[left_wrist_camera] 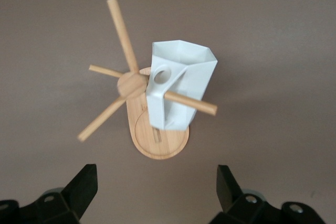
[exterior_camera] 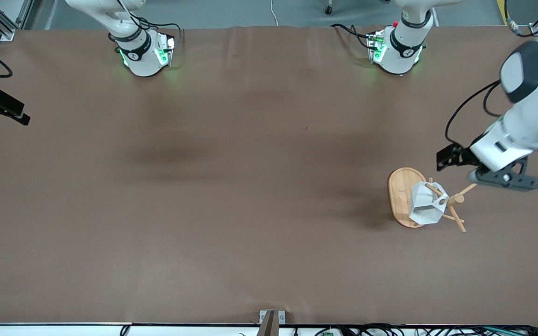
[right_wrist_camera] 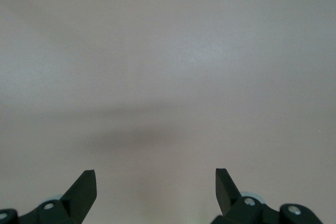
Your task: Hang cup on rack
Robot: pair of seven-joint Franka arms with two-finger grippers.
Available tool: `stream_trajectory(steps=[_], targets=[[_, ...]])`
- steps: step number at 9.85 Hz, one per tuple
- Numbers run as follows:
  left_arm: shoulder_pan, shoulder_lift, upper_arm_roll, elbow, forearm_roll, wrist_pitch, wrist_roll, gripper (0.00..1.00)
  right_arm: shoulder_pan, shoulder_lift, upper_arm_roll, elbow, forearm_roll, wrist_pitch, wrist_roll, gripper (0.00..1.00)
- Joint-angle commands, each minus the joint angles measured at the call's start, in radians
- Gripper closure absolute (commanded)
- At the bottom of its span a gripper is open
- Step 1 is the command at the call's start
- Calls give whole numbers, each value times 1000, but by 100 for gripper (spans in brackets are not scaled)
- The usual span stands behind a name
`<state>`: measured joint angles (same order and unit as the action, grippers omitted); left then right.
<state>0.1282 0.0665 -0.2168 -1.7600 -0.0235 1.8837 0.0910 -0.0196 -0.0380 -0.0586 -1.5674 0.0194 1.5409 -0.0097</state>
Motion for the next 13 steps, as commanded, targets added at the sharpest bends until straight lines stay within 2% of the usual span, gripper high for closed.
stream_trajectory(steps=[1, 5, 8, 13], targets=[[-42, -80, 60, -32, -16, -58, -7, 0, 6, -17, 2, -20, -18, 7, 17, 0], [-56, -102, 60, 111, 0, -253, -23, 0, 4, -17, 2, -19, -18, 7, 17, 0], [-70, -119, 51, 139, 71, -293, -60, 0, 4, -17, 2, -19, -18, 7, 17, 0], [-64, -138, 36, 119, 56, -302, -105, 0, 3, -17, 2, -19, -18, 5, 17, 0]])
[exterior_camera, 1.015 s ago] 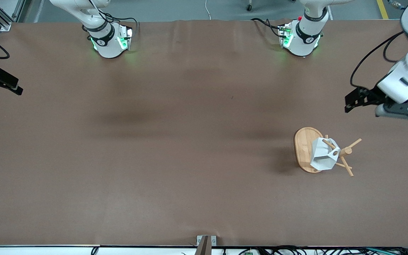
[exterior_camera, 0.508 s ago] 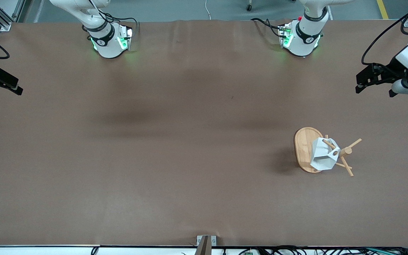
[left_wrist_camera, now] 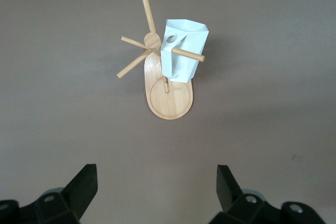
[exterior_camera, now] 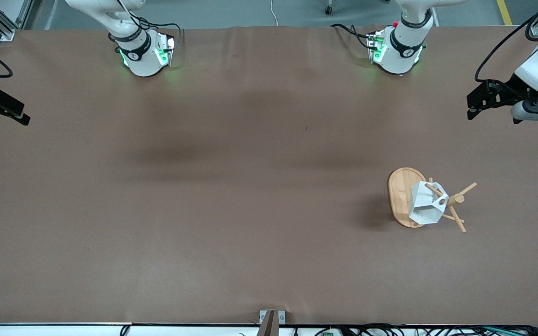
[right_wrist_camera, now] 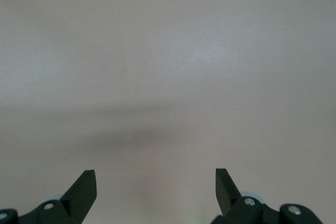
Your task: Hang cup on rack
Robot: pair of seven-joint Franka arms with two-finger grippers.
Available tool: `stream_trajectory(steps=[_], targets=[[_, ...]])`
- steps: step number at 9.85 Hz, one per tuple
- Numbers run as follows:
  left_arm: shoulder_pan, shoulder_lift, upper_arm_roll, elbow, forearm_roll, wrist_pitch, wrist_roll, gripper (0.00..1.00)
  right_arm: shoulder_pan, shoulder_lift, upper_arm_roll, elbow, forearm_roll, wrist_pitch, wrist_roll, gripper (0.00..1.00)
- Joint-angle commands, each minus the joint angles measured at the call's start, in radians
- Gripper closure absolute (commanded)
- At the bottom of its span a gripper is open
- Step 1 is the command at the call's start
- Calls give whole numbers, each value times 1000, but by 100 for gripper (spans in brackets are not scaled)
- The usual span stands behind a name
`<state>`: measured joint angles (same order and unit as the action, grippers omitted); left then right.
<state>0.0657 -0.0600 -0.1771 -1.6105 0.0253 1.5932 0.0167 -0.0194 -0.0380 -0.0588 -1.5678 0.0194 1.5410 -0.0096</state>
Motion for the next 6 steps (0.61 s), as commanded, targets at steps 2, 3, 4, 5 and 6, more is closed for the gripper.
stream_trajectory(steps=[2, 3, 4, 5, 6], targets=[[-1, -7, -4, -26, 7, -12, -35, 0, 1, -17, 2, -18, -18, 5, 17, 0], [0, -7, -4, -23, 4, -12, -35, 0, 1, -17, 2, -18, -18, 4, 17, 0], [2, -6, -4, -22, 2, -12, -34, 0, 1, -17, 2, -18, -18, 4, 17, 0], [3, -6, -4, -22, 4, -12, -34, 0, 1, -17, 2, -18, -18, 2, 17, 0], [3, -6, -4, -22, 2, -12, -34, 0, 1, -17, 2, -18, -18, 2, 17, 0]])
